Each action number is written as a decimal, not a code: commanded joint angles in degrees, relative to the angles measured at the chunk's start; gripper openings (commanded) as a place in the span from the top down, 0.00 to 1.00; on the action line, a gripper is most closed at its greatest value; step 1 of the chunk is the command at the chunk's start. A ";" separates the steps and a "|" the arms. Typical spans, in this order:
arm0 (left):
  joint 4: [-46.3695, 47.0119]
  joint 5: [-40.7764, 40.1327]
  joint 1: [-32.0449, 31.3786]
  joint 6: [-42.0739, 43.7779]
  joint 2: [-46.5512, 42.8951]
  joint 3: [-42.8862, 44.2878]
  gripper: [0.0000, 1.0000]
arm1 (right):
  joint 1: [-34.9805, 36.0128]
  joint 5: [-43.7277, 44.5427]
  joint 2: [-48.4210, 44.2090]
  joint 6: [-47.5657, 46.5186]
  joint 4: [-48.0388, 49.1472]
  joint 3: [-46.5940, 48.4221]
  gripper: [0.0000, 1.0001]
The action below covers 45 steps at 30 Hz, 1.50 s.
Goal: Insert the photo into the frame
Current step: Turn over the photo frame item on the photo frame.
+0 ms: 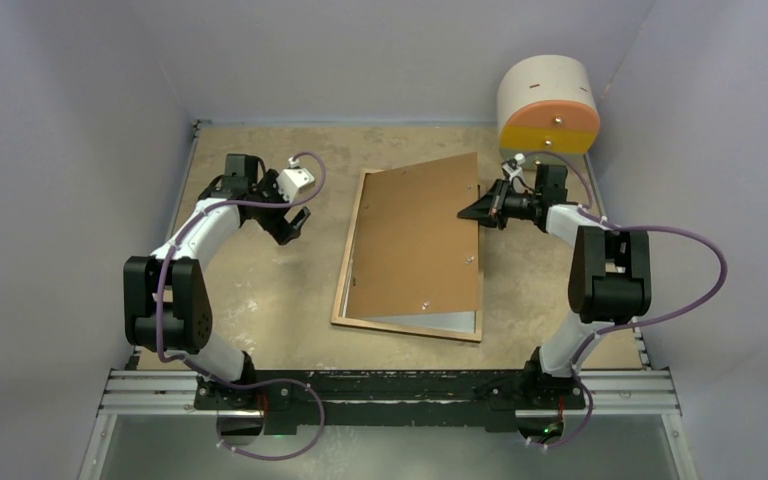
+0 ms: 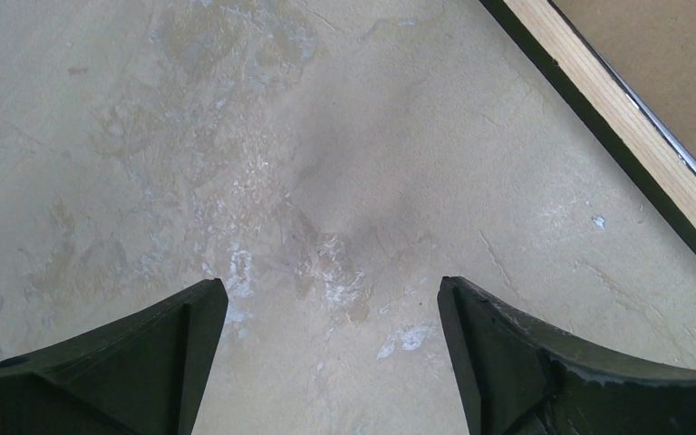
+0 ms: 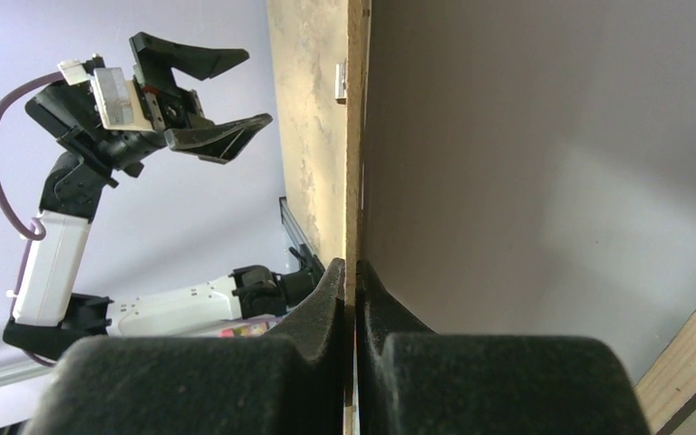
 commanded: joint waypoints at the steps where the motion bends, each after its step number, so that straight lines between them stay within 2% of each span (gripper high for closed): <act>1: -0.63 1.36 -0.64 1.45 -0.48 1.31 0.08 | -0.08 -1.95 -0.03 2.15 4.87 -0.56 1.00; 10: -0.44 1.82 -2.73 0.91 -0.41 0.13 0.07 | -0.07 3.68 -1.49 2.01 5.78 -5.73 1.00; 17: -0.73 1.84 -3.73 1.21 -0.57 -0.50 0.06 | 0.30 6.25 -0.62 1.28 5.41 -5.74 0.99; 19: -0.80 1.75 -3.93 1.12 -0.57 -0.68 0.05 | 0.83 10.26 -1.07 -1.00 1.73 -4.94 0.86; 26: -0.84 1.22 -4.37 1.01 -1.20 -0.69 0.01 | 3.70 21.16 -3.11 -4.81 -4.05 -3.03 0.64; 27: -0.88 1.25 -4.38 0.99 -1.27 -0.69 0.01 | 4.50 22.20 -3.26 -4.79 -5.04 -2.86 0.60; 28: -0.99 1.15 -4.38 1.01 -1.31 -0.73 0.00 | 5.62 23.82 -3.59 -4.77 -5.72 -2.66 0.51; 30: -1.10 0.93 -4.38 1.02 -1.31 -0.78 0.00 | 6.93 27.03 -4.41 -4.88 -7.10 -2.36 0.44; 31: -1.14 0.80 -4.38 1.07 -1.31 -0.78 0.00 | 7.49 28.56 -4.92 -4.83 -7.64 -2.30 0.37; 32: -1.22 0.78 -4.38 1.16 -1.42 -0.85 0.00 | 7.76 30.02 -5.44 -4.65 -8.12 -2.28 0.25; 33: -1.24 0.71 -4.38 1.26 -1.41 -0.92 0.00 | 8.25 31.48 -5.92 -4.51 -8.77 -2.15 0.06; 34: -1.28 0.69 -4.38 1.37 -1.52 -1.02 0.00 | 8.76 33.04 -6.36 -4.65 -9.77 -1.77 0.02; 41: -1.14 0.21 -4.38 1.56 -1.84 -1.71 0.00 | 12.12 45.19 -9.17 -7.34 -19.58 2.80 0.01; 45: -1.29 0.31 -4.38 1.65 -1.76 -1.66 0.00 | 13.11 46.45 -8.03 -7.60 -22.35 4.24 0.01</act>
